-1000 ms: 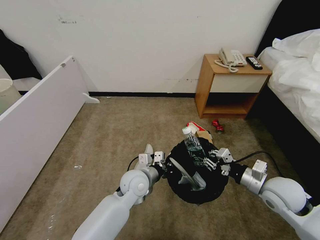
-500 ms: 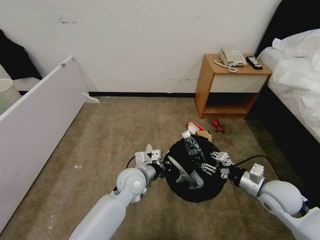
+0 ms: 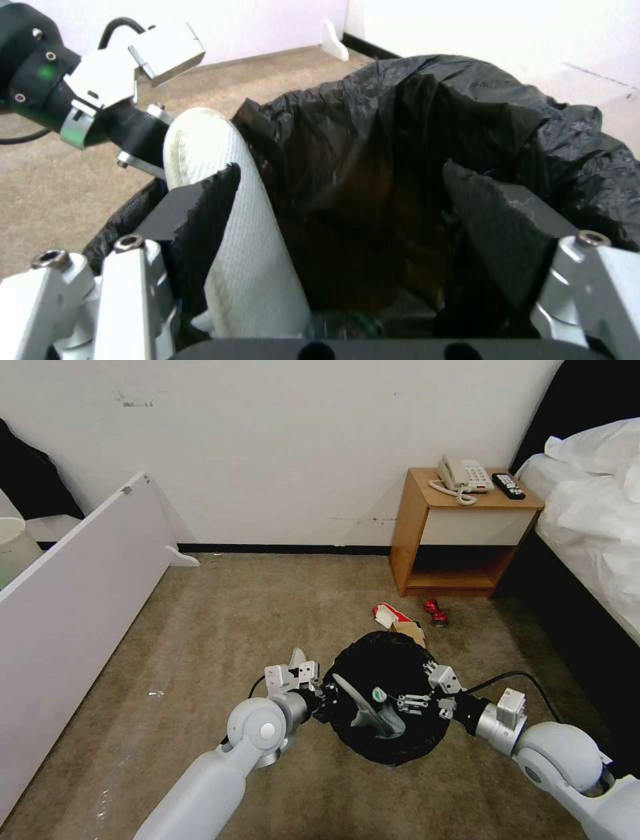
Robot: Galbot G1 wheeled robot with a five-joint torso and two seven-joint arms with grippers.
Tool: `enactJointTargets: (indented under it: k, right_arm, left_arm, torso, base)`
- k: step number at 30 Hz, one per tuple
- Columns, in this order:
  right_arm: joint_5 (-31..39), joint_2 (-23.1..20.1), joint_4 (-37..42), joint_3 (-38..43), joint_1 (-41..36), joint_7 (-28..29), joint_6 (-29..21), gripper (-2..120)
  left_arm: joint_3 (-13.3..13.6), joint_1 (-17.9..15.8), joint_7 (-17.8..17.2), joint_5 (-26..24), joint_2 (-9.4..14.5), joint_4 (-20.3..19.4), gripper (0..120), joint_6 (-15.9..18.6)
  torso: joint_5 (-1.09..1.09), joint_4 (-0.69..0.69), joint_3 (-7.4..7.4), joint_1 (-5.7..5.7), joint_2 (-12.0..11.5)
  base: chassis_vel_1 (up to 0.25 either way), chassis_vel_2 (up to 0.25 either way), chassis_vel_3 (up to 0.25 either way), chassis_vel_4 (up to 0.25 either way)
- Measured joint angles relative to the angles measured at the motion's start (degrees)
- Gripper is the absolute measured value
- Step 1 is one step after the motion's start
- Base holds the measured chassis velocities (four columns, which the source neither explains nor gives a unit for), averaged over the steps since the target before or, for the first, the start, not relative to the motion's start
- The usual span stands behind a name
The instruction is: Pick up the trash bin, then pick up the garbage from the floor and place it into the trash bin.
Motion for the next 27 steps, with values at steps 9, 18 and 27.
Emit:
enactJointTargets:
  k: [9, 18, 27]
  right_arm:
    - [0.3, 0.9, 0.8, -0.6, 1.4, 0.3, -0.3, 82]
    - [3.1, -1.6, 5.3, 3.4, 1.5, 1.5, -0.8, 82]
    - [8.8, -5.8, 9.1, 9.0, 1.4, 3.9, -0.2, 82]
  left_arm:
    - [-0.7, 0.2, -0.1, 0.2, -0.4, 0.4, 0, -0.1]
    - [-1.3, 1.4, -0.2, 2.4, -0.2, 1.6, 0, -0.2]
    - [-4.1, 4.4, -0.2, 7.8, 1.2, 2.7, 0, -0.5]
  torso:
    - [0.00, 0.00, 0.00, 0.00, 0.0]
    - [0.01, 0.00, 0.00, 0.00, 0.0]
    - [-0.01, 0.00, 0.00, 0.00, 0.0]
  base:
    - [0.000, 0.000, 0.000, 0.000]
    - [0.000, 0.000, 0.000, 0.000]
    - [0.000, 0.000, 0.000, 0.000]
